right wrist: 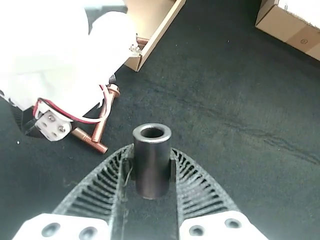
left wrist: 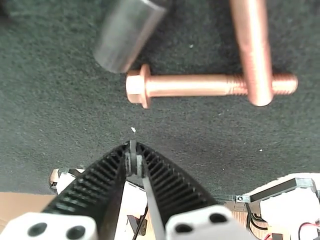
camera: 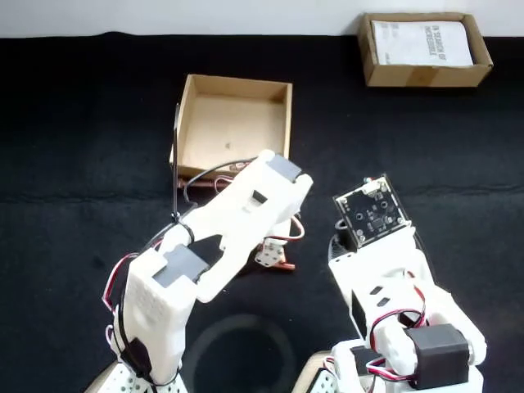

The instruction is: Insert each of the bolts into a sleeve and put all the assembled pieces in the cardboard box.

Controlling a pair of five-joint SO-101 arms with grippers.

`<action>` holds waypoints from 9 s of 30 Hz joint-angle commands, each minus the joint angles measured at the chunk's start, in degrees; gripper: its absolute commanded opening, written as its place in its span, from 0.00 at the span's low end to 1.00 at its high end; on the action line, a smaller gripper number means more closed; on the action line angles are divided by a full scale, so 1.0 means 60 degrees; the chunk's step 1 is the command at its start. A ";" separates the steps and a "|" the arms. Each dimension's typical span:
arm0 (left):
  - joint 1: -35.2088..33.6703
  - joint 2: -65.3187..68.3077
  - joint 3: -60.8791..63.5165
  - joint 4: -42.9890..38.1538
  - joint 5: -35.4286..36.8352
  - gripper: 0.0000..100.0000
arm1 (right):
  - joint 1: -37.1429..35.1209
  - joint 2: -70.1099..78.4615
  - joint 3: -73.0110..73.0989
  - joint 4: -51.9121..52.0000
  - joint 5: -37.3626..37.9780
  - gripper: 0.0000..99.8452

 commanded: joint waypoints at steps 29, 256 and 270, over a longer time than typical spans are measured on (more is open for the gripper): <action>-0.0476 0.2308 -0.4740 -0.0205 0.0000 0.01 | 0.0110 -0.0022 -0.0022 -0.0256 -0.0015 0.01; -0.1590 -1.2623 0.7172 -1.0945 -0.0879 0.01 | -0.1619 -0.5092 0.9253 -0.8432 -0.4161 0.01; 0.0315 -1.2564 0.7524 -1.1868 -0.1949 0.01 | -0.1619 -0.5092 0.9678 -0.9473 -0.4161 0.01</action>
